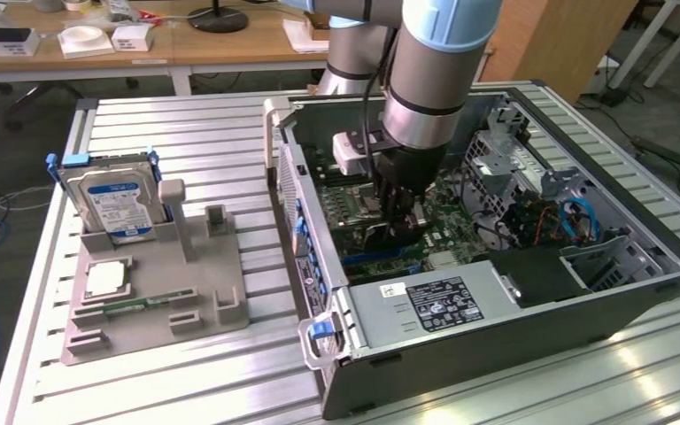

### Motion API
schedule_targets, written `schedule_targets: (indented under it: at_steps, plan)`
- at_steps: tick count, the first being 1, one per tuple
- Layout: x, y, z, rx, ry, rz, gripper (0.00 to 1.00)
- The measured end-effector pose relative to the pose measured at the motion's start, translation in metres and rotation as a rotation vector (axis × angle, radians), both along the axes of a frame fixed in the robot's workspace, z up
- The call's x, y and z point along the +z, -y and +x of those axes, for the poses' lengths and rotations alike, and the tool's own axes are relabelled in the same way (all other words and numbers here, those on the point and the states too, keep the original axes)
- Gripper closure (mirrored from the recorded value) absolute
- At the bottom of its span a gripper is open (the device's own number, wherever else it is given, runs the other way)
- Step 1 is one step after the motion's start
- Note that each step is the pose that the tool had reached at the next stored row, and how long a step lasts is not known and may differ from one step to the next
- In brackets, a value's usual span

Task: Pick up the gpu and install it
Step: 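Insert the gpu into the slot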

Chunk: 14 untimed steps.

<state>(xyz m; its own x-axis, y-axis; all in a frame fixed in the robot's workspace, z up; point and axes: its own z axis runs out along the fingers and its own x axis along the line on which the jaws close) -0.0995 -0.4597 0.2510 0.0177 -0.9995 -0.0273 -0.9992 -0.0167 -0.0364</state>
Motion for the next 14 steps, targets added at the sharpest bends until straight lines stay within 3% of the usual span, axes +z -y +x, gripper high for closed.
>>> schedule_targets:
  at_steps: [14]
  plan:
    - [0.0014,-0.0001,-0.0026,-0.001,0.0004,-0.0002,0.74]
